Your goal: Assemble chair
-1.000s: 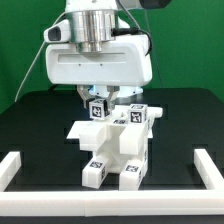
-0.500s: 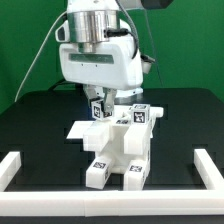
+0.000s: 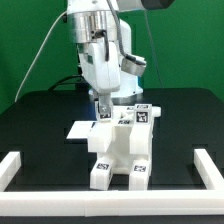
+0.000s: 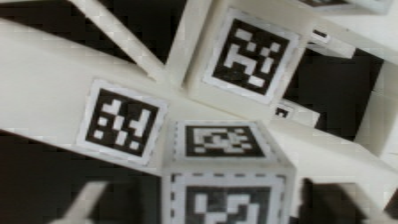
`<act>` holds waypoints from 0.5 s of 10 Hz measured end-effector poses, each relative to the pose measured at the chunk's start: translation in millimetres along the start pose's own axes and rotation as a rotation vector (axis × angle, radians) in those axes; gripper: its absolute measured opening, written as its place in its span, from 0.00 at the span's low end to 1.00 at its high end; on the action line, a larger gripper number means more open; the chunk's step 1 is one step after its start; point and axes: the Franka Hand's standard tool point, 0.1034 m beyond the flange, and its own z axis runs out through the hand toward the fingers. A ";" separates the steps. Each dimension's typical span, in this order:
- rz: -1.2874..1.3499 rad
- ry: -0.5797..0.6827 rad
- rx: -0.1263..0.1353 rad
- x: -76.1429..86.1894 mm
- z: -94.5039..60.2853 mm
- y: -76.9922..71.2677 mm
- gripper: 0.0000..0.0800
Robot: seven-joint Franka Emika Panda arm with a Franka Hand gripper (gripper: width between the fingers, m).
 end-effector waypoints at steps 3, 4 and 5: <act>-0.306 -0.005 0.001 -2.1 -1.5 -0.4 0.79; -0.496 -0.009 0.005 -3.5 -3.5 0.0 0.81; -0.641 -0.026 0.002 -5.8 -4.0 8.4 0.81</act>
Offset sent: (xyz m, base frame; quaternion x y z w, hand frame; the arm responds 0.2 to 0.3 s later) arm -0.0075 0.0181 0.0074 0.0040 -0.0497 -0.4315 0.9007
